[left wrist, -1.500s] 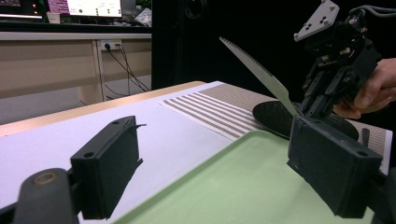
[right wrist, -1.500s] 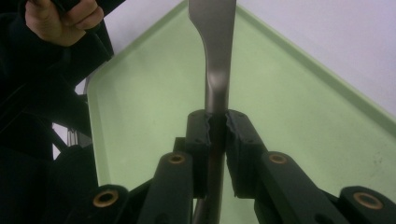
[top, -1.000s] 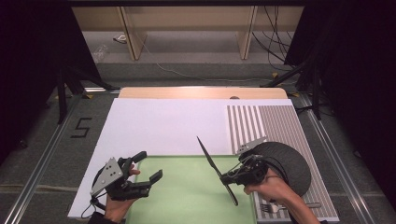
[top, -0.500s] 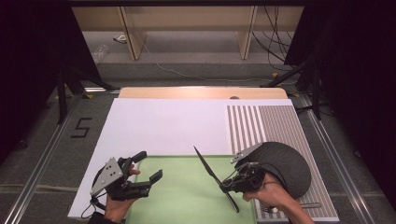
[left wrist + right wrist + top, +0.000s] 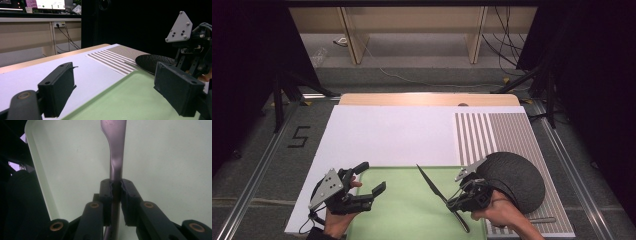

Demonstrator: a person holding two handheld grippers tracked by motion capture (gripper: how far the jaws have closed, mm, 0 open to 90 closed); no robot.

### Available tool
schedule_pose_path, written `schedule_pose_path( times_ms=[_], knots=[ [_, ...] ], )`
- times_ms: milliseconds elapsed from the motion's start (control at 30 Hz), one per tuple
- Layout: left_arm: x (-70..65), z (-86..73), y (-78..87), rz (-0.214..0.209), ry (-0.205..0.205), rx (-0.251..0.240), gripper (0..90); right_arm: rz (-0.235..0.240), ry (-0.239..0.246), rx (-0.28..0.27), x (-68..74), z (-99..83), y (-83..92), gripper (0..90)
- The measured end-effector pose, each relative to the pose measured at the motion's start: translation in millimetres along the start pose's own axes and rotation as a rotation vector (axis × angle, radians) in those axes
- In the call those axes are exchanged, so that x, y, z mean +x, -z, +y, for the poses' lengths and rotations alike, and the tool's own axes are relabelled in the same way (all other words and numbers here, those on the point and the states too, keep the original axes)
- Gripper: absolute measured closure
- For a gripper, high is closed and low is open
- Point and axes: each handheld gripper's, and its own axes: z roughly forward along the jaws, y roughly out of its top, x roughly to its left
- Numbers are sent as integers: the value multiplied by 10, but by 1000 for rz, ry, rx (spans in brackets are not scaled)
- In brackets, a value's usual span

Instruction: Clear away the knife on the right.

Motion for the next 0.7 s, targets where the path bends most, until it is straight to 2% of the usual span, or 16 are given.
schedule_pose_path(
  times_ms=[367, 700],
  knots=[
    [0, 1, 1, 1, -1, 1, 161, -7, 17, 75, 69, -17, -73, 803],
    [-2, 0, -1, -2, 0, -1, 161, -39, 56, 175, 119, -34, -166, 802]
  ],
)
